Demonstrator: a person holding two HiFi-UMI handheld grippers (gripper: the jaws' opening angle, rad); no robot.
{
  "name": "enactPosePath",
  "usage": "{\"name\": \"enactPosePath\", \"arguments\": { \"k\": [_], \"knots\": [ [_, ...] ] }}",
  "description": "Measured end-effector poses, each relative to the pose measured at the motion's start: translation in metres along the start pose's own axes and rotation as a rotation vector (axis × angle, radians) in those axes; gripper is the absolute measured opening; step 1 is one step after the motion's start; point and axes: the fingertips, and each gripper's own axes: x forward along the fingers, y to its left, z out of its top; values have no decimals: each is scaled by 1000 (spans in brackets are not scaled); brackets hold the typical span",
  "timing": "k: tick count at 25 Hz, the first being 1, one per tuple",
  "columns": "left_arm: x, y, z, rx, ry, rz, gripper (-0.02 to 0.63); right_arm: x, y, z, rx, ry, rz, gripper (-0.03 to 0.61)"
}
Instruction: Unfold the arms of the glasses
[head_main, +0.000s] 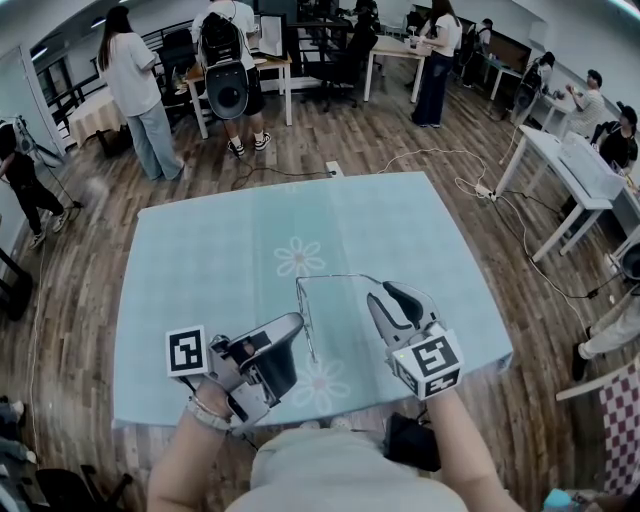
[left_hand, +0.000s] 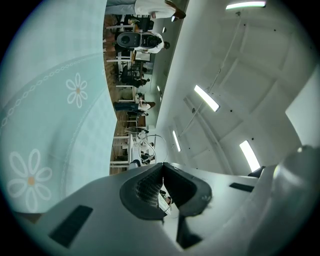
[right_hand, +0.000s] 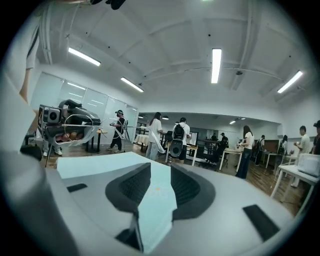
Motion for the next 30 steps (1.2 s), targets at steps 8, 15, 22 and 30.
{"name": "enactPosePath", "arguments": {
  "k": [8,15,22,30],
  "knots": [
    [-4,-2,-3,-19,5,-10,11,5,19,-10,71,-37,79,147],
    [3,-6,-11,-46,22,-17,11,20,45,9,65,-143,207,111],
    [-1,-5,-14,-56,23,-17,11,37,70,24,4,-196,299,111],
    [-3,-8,-18,-75,13,-34,11,48,98,40,-76,-264,380,110]
  ]
}}
